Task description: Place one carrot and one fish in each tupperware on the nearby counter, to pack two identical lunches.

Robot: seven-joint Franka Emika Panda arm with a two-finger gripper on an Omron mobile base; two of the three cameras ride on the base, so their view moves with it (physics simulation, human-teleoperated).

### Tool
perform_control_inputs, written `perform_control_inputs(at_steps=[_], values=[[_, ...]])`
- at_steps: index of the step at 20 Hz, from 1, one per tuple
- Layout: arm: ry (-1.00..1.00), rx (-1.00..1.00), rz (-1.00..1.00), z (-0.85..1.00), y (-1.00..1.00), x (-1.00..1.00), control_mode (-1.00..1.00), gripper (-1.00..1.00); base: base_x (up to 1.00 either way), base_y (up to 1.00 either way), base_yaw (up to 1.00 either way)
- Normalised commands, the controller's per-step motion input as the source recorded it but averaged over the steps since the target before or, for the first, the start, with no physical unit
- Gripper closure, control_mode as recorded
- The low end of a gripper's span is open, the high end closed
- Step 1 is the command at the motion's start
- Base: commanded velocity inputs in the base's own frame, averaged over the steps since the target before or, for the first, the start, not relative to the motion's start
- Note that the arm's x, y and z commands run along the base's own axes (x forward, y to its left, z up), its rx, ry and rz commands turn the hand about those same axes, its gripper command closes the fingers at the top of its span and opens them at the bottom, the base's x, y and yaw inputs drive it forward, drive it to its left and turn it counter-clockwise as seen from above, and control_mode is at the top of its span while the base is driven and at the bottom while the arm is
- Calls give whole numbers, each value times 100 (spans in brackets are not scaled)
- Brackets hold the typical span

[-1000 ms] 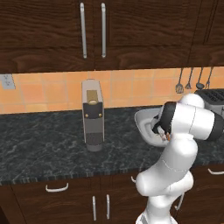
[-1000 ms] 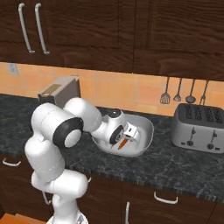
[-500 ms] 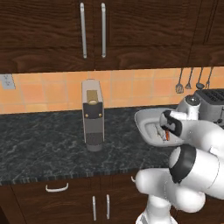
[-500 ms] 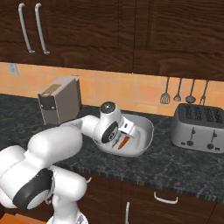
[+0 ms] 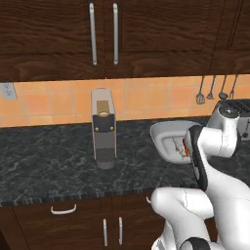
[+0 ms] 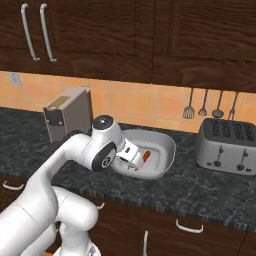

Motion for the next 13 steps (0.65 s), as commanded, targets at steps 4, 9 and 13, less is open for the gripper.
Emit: perform_control_inputs(at_steps=[4, 9, 13], values=[[8, 5, -14, 79, -24, -92, -100, -100, 0, 0, 0], [10, 4, -14, 86, -37, -58, -100, -100, 0, 0, 0], [7, 5, -11, 66, -19, -58, -100, -100, 0, 0, 0]])
